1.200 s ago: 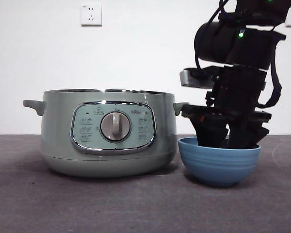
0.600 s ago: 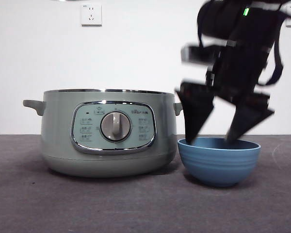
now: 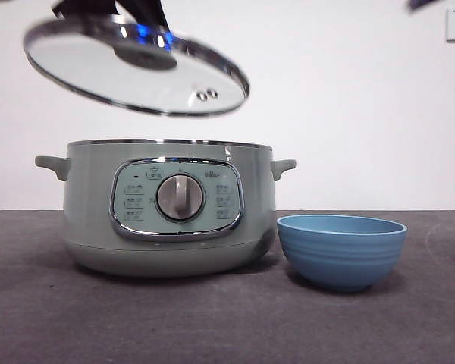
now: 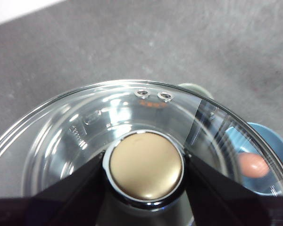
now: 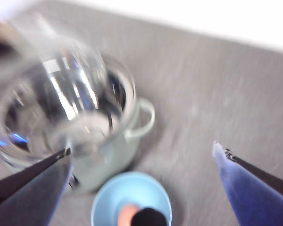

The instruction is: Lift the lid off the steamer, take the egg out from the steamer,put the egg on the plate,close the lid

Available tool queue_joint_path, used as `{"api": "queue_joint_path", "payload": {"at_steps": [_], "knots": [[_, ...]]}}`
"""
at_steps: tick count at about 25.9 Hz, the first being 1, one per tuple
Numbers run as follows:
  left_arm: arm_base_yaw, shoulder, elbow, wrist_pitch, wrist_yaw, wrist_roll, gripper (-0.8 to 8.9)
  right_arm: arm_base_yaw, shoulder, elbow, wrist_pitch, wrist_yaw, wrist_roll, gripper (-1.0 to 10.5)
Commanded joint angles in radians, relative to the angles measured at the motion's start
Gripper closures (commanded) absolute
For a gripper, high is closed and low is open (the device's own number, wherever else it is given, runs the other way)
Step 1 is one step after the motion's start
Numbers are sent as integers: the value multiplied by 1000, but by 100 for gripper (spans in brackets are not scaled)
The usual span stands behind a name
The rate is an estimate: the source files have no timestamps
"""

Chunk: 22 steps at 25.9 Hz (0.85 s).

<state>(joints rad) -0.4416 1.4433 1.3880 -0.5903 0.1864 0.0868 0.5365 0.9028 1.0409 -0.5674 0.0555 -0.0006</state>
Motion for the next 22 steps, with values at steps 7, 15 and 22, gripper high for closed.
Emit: {"api": "queue_joint_path", "payload": {"at_steps": [7, 15, 22], "knots": [[-37, 93, 14, 163, 5, 14, 822, 0, -141, -6, -41, 3, 0, 442], [-37, 125, 13, 150, -2, 14, 822, 0, -141, -6, -43, 3, 0, 442], [-35, 137, 5, 138, -2, 15, 822, 0, -141, -6, -43, 3, 0, 442]]}}
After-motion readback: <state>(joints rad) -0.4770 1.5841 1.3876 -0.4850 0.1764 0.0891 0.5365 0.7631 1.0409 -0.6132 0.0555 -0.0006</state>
